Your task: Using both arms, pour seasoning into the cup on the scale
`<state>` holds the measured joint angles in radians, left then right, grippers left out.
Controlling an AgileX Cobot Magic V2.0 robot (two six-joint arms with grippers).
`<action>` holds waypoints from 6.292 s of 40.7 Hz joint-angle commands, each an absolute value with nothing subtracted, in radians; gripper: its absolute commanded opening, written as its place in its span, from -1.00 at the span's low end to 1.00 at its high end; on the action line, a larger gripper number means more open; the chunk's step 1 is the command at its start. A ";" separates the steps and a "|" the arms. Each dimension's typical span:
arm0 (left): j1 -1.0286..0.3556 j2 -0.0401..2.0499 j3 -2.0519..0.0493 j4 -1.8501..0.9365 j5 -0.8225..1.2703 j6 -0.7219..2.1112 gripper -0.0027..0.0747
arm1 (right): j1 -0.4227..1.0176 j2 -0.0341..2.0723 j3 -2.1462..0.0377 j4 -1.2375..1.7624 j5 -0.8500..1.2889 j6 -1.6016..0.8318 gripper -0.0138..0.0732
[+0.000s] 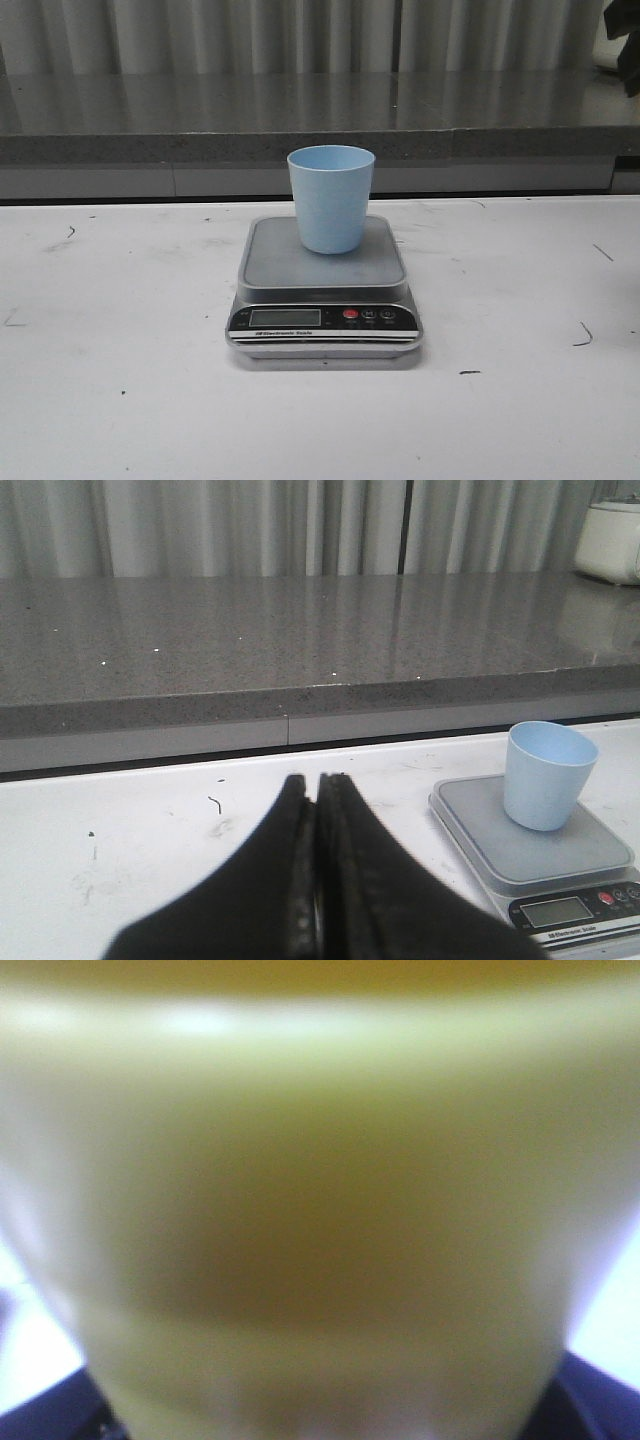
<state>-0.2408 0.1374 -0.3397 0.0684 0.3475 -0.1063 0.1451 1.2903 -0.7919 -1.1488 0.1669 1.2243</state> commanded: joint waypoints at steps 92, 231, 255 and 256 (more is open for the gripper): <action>-0.241 0.148 -0.365 0.062 0.258 -0.116 -0.98 | 0.140 1.238 -0.562 -0.208 -0.400 0.110 -0.01; -0.241 0.148 -0.365 0.062 0.258 -0.116 -0.98 | 0.140 0.573 -0.248 0.094 -0.061 -0.091 -0.48; -0.241 0.148 -0.365 0.062 0.258 -0.116 -0.98 | 0.140 0.172 -0.293 0.000 0.177 -0.091 -0.84; -0.241 0.148 -0.365 0.062 0.258 -0.116 -0.98 | 0.140 0.172 -0.293 0.000 0.177 -0.091 -0.84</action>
<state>-0.2408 0.1374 -0.3397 0.0684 0.3469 -0.1063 0.1451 0.1711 -0.2543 0.0139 0.2486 -0.0805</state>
